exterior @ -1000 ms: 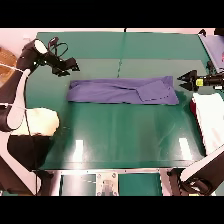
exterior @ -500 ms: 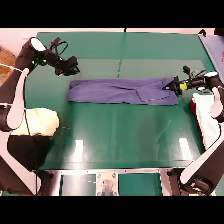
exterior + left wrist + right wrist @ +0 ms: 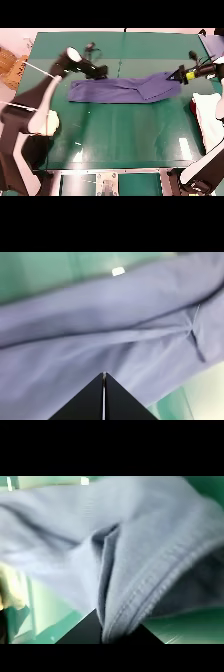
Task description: Fold the shirts.
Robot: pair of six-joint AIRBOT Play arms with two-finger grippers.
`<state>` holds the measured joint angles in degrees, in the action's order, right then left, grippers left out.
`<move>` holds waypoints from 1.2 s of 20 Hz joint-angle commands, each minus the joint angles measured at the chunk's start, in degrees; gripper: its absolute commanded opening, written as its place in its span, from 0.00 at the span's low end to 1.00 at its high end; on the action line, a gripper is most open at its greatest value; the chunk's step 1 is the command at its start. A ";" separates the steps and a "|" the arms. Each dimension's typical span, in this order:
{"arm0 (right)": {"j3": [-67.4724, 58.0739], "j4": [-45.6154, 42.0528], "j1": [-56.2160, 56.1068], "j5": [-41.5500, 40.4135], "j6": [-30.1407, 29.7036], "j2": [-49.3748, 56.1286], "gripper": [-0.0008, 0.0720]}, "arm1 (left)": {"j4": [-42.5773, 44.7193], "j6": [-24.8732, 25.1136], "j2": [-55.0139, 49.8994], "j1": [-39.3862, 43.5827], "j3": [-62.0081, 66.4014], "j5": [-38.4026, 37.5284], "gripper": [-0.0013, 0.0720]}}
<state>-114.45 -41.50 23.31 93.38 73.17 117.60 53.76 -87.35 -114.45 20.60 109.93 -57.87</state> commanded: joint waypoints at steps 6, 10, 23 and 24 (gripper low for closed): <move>-0.70 2.71 -2.10 8.11 4.46 -15.12 0.04 | -14.53 0.42 -11.67 17.51 0.11 21.14 0.04; -0.68 2.64 -2.14 8.24 4.48 -16.39 0.04 | -15.21 0.81 -12.15 17.42 1.40 19.28 0.04; 0.20 0.35 -21.16 -3.28 17.99 -17.70 0.04 | 8.20 2.34 9.03 -11.19 9.64 -22.14 0.04; 0.28 -0.83 -24.94 -6.78 19.61 -17.07 0.04 | 8.22 2.67 10.05 -13.03 9.64 -23.30 0.04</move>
<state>-114.63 -39.99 6.28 94.48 87.57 100.01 58.24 -85.60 -108.47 13.54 119.39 -73.82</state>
